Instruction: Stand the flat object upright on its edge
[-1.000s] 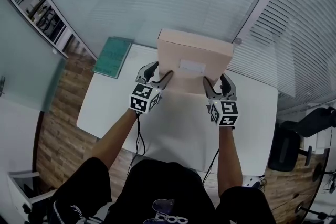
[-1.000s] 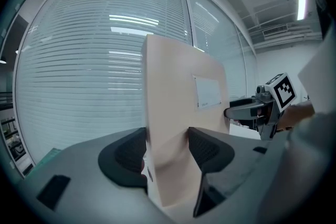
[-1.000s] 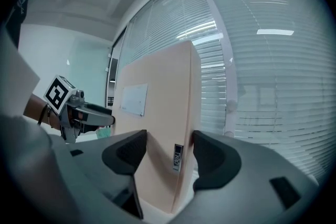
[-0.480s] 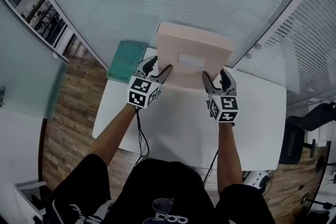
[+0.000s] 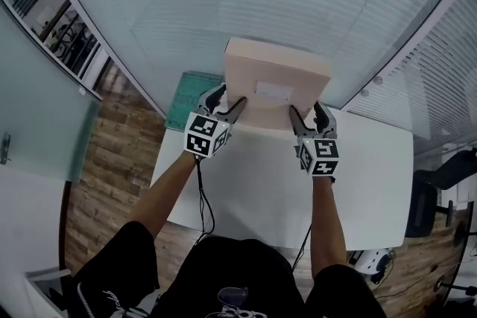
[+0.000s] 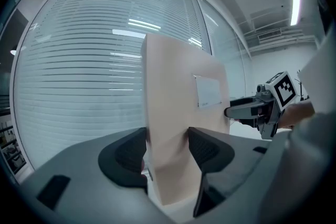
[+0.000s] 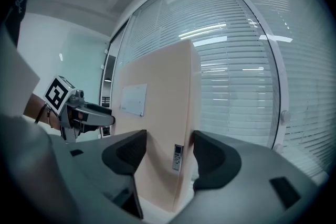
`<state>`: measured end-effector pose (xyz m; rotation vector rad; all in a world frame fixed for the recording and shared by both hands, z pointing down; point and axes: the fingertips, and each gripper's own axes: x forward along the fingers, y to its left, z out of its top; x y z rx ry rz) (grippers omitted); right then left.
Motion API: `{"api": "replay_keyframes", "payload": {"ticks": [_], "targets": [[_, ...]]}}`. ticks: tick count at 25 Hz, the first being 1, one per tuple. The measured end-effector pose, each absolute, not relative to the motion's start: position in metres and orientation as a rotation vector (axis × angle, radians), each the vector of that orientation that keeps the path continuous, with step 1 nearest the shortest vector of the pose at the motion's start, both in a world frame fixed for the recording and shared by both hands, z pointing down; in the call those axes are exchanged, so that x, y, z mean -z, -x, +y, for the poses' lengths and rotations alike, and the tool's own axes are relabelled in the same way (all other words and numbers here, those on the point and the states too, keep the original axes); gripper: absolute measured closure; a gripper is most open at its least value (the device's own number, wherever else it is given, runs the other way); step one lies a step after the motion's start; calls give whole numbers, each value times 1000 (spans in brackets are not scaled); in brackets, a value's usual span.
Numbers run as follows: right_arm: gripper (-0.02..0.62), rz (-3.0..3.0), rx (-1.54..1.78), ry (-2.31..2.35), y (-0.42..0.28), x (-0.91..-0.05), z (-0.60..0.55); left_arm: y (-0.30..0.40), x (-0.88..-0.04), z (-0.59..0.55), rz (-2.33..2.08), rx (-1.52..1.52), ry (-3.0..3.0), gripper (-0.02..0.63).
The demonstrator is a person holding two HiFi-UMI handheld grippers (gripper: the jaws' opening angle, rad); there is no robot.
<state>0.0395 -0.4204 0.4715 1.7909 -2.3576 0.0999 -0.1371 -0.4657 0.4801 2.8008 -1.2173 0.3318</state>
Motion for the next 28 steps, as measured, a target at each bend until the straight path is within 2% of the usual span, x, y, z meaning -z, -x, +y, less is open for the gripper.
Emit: {"api": "replay_keyframes", "payload": {"ticks": [28], "targets": [[299,-2326,-170,-1765,-13,-518,-527,164,-525,-571,-1314,-372,-2731,335]]}}
